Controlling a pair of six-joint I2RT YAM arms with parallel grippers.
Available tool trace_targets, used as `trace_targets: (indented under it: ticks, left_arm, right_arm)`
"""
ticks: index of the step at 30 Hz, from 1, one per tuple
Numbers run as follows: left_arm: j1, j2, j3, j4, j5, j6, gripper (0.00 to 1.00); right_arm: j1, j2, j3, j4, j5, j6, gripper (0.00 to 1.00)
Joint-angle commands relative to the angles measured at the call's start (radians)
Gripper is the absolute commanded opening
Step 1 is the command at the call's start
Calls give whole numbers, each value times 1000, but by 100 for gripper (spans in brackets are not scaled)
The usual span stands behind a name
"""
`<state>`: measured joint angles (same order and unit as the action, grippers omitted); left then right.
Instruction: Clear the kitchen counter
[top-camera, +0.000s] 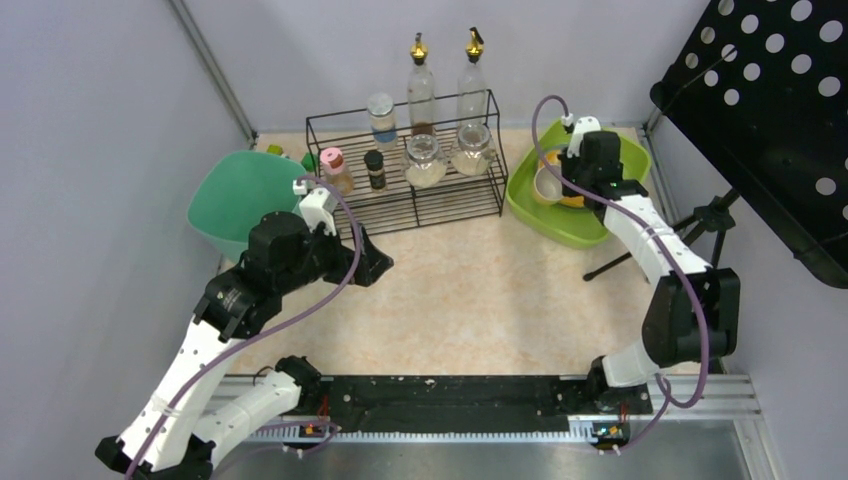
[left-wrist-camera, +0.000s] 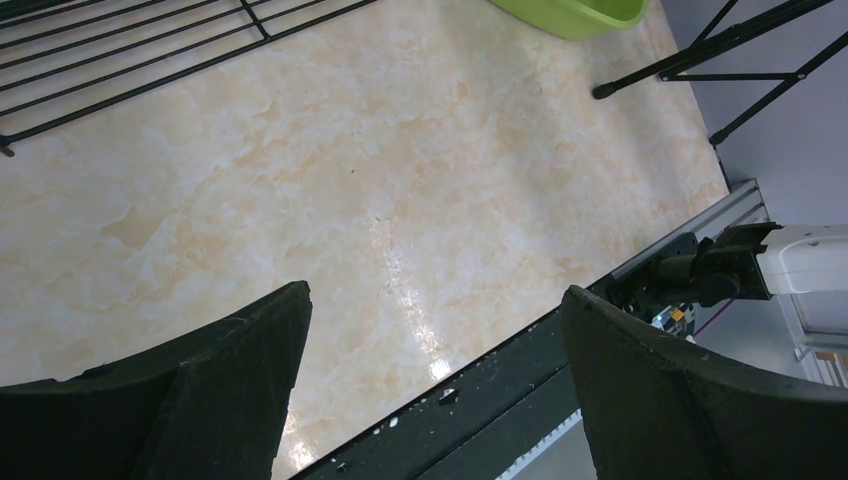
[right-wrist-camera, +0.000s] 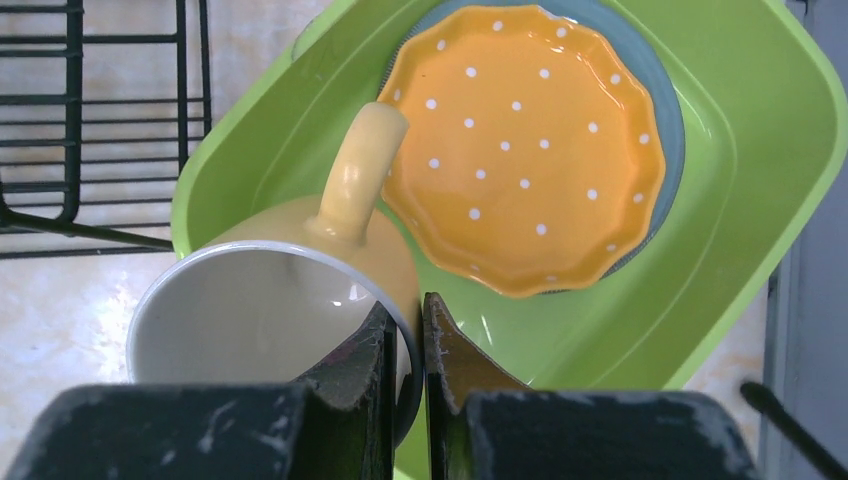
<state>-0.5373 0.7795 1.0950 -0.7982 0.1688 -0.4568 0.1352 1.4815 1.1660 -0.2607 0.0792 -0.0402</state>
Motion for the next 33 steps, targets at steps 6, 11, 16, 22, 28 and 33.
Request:
trace_targets:
  ticks: [6, 11, 16, 22, 28, 33]
  left_arm:
    - [2, -7, -17, 67, 40, 33, 99]
    - [3, -2, -34, 81, 58, 38, 99]
    - [2, 0, -44, 86, 67, 45, 99]
    - [2, 6, -38, 80, 72, 56, 99]
    - [2, 10, -46, 73, 64, 62, 99]
    - [2, 13, -47, 76, 63, 64, 99]
  right_arm:
    - [-90, 59, 132, 93, -335, -284, 0]
    - [-131, 149, 229, -3, -470, -376, 0]
    - [-166, 259, 332, -131, -583, -481, 0]
    - [-172, 357, 378, -198, -622, -564, 0]
    - [-173, 367, 355, -231, -686, -640, 0]
    - [-172, 352, 372, -287, -717, -699, 0]
